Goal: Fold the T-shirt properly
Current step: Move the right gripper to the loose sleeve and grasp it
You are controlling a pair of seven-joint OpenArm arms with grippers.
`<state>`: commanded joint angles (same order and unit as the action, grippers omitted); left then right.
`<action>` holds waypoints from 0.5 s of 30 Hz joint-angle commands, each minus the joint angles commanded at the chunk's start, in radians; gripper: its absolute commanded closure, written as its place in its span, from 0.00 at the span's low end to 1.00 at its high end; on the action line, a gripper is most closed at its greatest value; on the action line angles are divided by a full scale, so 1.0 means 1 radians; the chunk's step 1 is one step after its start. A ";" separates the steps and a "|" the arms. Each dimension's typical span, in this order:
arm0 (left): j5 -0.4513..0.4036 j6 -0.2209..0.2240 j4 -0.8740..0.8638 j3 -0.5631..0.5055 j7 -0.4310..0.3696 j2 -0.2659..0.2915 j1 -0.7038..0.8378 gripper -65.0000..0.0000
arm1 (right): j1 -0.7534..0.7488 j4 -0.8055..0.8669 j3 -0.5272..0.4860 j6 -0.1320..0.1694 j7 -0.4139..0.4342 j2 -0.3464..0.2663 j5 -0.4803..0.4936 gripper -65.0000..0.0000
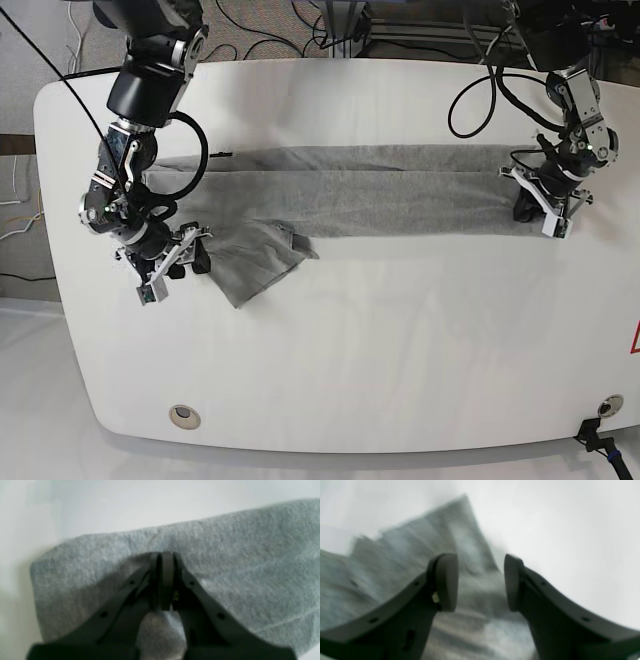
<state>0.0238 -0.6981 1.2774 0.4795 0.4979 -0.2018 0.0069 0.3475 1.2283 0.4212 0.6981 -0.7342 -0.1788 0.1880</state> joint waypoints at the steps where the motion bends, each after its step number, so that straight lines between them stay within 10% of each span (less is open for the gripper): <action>1: 0.000 0.000 0.000 0.000 0.000 0.000 0.000 0.99 | 0.017 -0.035 0.000 0.000 0.020 0.000 0.000 0.54; 15: 0.003 0.000 0.002 0.002 0.000 -0.002 0.000 0.99 | 0.144 -0.416 -0.052 0.000 0.253 -0.031 -0.006 0.54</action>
<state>0.0269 -0.6981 1.2789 0.4810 0.4979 -0.2033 0.0069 0.4918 0.8124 0.3690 0.6981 -0.4810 -0.2094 0.1818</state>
